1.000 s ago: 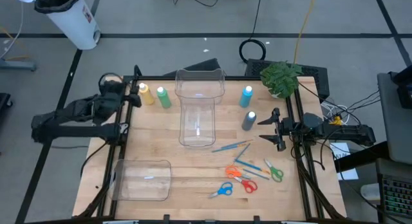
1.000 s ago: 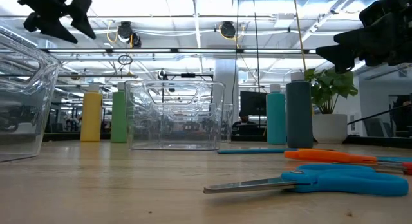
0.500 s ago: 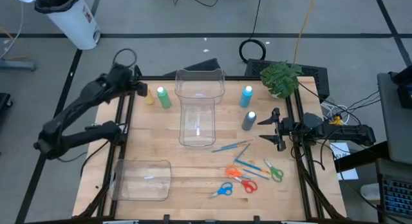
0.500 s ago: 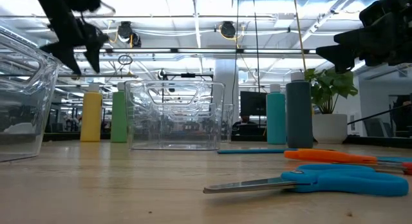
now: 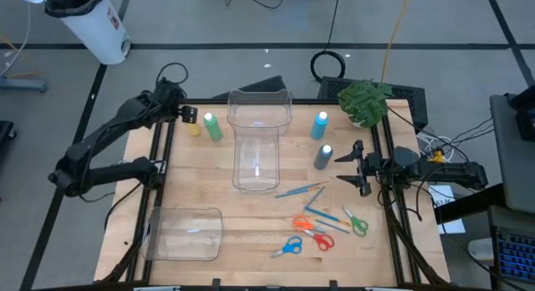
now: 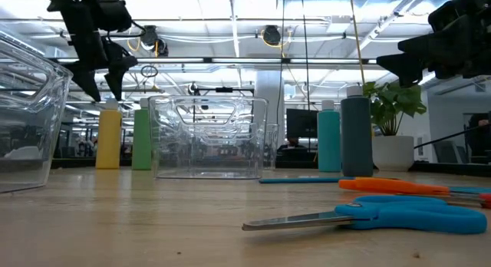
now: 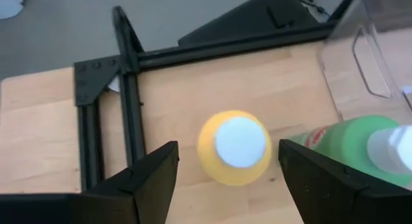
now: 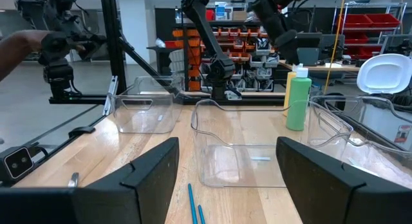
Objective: Pick & Place Paint Supplies
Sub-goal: Put the yellow paint bottle into the top transparent bin
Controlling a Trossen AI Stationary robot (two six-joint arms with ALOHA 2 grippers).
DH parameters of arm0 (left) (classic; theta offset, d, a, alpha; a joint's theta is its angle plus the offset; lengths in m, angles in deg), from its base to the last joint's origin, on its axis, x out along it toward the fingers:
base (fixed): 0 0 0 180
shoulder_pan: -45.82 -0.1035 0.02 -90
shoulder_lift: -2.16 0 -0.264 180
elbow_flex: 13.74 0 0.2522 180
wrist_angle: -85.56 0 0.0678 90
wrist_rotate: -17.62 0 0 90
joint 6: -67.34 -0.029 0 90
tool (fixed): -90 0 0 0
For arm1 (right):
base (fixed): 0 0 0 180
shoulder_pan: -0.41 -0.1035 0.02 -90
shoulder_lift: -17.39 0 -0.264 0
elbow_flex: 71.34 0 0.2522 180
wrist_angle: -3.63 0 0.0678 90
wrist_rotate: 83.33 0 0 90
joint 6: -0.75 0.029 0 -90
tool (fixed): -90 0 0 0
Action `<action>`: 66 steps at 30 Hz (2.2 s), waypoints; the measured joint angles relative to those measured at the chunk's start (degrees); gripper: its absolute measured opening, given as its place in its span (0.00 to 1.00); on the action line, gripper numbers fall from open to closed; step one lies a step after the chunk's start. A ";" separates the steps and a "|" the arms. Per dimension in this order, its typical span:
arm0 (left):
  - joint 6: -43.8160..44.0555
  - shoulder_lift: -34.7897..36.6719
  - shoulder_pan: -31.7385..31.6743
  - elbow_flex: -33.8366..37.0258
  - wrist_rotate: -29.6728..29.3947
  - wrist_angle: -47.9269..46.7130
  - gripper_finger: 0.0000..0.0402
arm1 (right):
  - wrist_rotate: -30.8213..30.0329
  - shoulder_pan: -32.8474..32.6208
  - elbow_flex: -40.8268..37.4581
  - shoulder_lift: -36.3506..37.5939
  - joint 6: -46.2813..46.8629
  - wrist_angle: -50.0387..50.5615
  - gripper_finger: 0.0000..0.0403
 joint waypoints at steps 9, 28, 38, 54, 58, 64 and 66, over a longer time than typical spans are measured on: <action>-0.66 -7.15 -0.05 0.00 -1.65 3.29 0.67 | 0.00 0.00 0.02 -0.02 0.00 0.00 0.62; -1.88 -0.81 -0.05 0.00 -1.65 1.10 0.67 | 0.00 0.01 0.00 0.00 0.00 -0.02 0.62; -1.67 -3.63 -0.05 0.00 -1.68 -0.11 0.66 | 0.00 0.00 0.00 -0.02 0.00 0.00 0.62; -3.02 -3.76 -0.03 0.02 -1.68 0.18 0.26 | 0.00 -0.01 0.02 -0.02 0.00 0.00 0.62; -3.93 -3.76 -0.01 0.02 -2.92 0.20 0.26 | 0.01 -0.01 0.02 -0.01 0.00 0.00 0.62; -4.02 -2.36 1.18 -2.12 -3.25 -0.80 0.26 | 0.02 0.00 0.01 0.00 0.00 0.00 0.62; -4.02 -1.48 2.03 -4.28 -3.23 -1.06 0.26 | 0.01 0.00 0.02 -0.01 0.00 0.00 0.62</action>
